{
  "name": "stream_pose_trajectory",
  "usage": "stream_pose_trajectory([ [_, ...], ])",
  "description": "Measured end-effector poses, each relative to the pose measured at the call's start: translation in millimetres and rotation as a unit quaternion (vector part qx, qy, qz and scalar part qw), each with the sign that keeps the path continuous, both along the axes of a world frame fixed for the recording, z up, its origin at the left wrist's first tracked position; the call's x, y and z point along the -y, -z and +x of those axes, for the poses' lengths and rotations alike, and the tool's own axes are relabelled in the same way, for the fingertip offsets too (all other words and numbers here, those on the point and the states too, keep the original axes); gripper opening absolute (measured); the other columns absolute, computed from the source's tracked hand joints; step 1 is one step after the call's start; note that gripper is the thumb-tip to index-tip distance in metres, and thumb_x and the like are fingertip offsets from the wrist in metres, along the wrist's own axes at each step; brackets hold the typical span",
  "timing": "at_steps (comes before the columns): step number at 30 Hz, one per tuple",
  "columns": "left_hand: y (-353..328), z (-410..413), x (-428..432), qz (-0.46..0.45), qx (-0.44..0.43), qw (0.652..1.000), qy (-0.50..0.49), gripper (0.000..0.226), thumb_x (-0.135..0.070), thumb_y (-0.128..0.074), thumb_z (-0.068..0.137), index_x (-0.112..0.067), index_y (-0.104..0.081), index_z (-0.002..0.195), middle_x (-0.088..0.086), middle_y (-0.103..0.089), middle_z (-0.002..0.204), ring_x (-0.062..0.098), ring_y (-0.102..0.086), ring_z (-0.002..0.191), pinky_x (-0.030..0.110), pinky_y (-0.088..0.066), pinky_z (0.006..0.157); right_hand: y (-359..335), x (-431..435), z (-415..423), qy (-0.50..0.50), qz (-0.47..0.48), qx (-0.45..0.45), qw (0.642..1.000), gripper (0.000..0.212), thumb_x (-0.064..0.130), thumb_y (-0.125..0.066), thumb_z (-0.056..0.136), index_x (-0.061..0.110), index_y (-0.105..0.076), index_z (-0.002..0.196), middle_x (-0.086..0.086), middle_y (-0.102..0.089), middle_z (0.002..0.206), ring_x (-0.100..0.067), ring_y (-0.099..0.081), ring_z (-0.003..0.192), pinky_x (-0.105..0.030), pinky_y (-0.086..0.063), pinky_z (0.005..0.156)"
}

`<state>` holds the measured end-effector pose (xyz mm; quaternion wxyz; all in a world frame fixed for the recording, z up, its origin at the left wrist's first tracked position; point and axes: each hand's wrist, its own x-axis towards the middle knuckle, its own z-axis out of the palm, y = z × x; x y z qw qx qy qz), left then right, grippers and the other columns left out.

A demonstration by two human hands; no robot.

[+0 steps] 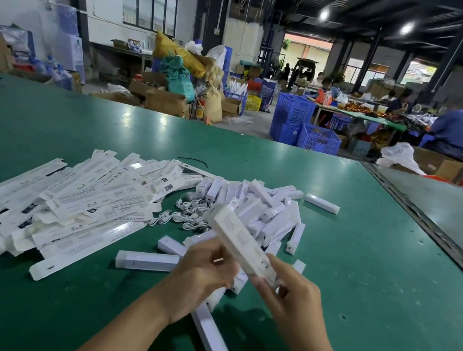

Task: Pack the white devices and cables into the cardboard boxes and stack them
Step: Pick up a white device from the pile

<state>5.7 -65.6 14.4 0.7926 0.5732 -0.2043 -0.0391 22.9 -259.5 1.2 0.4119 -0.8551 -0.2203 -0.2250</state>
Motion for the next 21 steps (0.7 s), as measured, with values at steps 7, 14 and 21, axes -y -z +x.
stream_pose_trajectory([
  [7, 10, 7, 5, 0.055, -0.024, 0.986, -0.155, 0.042, -0.051, -0.079, 0.075, -0.023, -0.074, 0.106, 0.005, -0.075, 0.111, 0.021, -0.07, 0.109, 0.028, -0.057, 0.086, -1, 5, 1, 0.013, -0.145, -0.111, 0.983, 0.043, 0.04, -0.051, 0.08, 0.046, -0.054, 0.122, 0.025, -0.044, 0.129, -0.001, -0.054, 0.071, -0.028, -0.051, 0.07],
  [14, 5, 16, 2, -0.091, -0.138, 0.943, -0.287, 0.044, -0.042, -0.063, 0.078, -0.008, -0.059, 0.106, 0.009, -0.077, 0.09, 0.025, -0.076, 0.086, 0.032, -0.061, 0.059, 9, 5, 6, 0.184, -0.217, -0.217, 0.934, 0.05, 0.054, -0.053, 0.093, 0.026, -0.049, 0.133, -0.002, -0.03, 0.117, -0.023, -0.052, 0.106, -0.031, -0.046, 0.079],
  [21, 3, 19, -5, -0.166, -0.167, 0.916, -0.324, 0.046, -0.042, -0.067, 0.076, -0.007, -0.059, 0.106, 0.012, -0.076, 0.079, 0.026, -0.076, 0.073, 0.031, -0.06, 0.054, 7, 10, 11, 0.21, -0.032, -0.208, 0.955, 0.02, 0.016, -0.057, 0.094, 0.015, -0.059, 0.114, -0.004, -0.047, 0.1, -0.022, -0.046, 0.081, -0.028, -0.03, 0.071],
])
